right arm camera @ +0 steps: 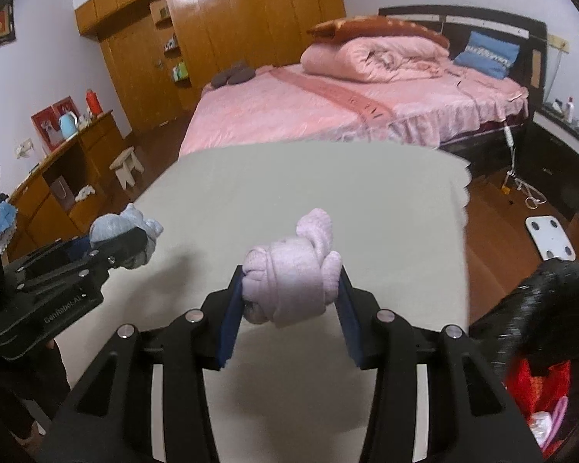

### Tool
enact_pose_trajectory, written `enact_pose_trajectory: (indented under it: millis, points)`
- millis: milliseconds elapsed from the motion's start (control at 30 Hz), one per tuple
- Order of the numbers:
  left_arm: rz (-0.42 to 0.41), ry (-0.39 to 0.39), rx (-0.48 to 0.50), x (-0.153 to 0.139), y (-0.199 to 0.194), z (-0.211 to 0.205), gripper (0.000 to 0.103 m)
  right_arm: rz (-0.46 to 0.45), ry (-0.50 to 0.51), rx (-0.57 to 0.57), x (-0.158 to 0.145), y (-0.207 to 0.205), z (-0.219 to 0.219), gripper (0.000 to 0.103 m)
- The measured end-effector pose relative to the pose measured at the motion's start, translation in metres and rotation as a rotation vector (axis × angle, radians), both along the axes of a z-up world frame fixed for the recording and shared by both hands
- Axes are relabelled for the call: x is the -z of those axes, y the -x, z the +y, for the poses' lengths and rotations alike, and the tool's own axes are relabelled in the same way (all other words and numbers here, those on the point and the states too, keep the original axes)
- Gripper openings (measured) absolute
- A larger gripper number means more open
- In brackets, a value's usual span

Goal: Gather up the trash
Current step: 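Carry both sock balls over the bin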

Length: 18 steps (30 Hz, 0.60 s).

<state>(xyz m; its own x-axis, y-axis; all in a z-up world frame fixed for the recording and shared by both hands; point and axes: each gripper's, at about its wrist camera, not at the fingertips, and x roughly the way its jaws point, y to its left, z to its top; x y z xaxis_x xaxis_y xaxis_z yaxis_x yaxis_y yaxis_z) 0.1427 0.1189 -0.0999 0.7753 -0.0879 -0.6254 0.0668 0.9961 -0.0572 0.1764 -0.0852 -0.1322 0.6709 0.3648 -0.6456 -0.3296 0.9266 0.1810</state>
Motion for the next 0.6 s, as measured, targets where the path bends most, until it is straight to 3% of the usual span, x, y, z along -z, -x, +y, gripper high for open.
enact_pose_trajectory:
  millis: [600]
  points:
    - [-0.082,0.043,0.184,-0.052,0.018,-0.103,0.037,-0.105,-0.007,0.128,-0.051,0.051,-0.104,0.044]
